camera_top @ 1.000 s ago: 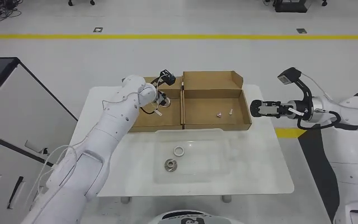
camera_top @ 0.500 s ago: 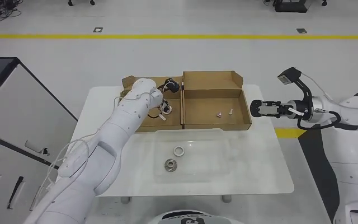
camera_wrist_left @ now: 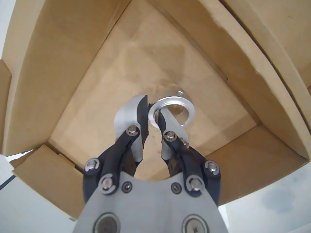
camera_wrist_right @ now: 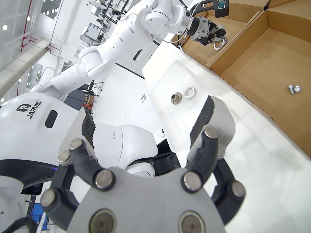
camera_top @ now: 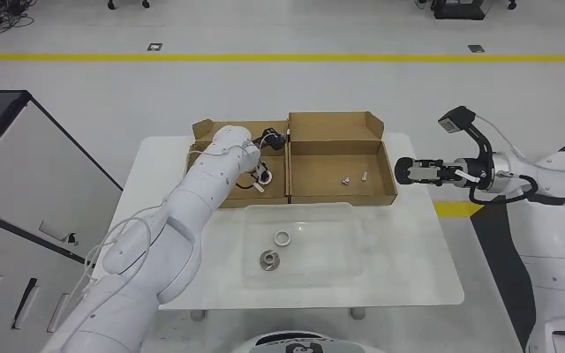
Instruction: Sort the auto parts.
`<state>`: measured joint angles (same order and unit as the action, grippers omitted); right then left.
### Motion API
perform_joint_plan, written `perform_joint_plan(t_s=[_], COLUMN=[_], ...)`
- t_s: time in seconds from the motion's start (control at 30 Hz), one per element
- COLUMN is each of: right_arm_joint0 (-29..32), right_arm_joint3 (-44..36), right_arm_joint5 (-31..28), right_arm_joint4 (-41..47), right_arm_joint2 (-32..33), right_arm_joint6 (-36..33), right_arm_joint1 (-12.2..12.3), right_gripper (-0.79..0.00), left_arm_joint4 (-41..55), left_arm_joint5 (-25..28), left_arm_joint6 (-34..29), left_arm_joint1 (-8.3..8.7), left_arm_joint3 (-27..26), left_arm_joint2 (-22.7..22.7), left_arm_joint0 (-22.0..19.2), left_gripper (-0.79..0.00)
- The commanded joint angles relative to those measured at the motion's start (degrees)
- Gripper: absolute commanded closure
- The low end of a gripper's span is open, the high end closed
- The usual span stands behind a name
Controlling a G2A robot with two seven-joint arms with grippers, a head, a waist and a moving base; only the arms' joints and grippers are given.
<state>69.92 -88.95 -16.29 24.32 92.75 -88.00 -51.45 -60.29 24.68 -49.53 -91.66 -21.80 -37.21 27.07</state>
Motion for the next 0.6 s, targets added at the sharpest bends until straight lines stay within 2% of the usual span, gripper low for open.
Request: perform_joint_plan(t_s=[0.0,0.03,0.3,0.57], right_arm_joint0=[0.00,0.00,0.00,0.00], right_arm_joint3=[0.00,0.00,0.00,0.00], right_arm_joint5=[0.00,0.00,0.00,0.00], right_arm_joint4=[0.00,0.00,0.00,0.00], right_arm_joint2=[0.00,0.00,0.00,0.00], right_arm_joint6=[0.00,0.00,0.00,0.00], right_arm_joint1=[0.00,0.00,0.00,0.00], right_gripper=[-0.785,-0.785,-0.785,-0.785], left_arm_joint4=[0.17,0.32,0.87,0.80], left_arm_joint5=[0.13,-0.01,-0.07,3.34], left_arm_joint6=[0.36,0.74,2.71,4.06], left_arm_joint1=[-0.20,-0.28,-0.32,1.17], left_arm_joint3=[0.66,0.99,2.21,-1.19], left_arm_joint2=[-0.04,-0.15,-1.12,-2.92], left_arm_joint0=[-0.42,-0.69,-3.31,-6.00], left_gripper=[-0.767,-0.785,-0.785,-0.785])
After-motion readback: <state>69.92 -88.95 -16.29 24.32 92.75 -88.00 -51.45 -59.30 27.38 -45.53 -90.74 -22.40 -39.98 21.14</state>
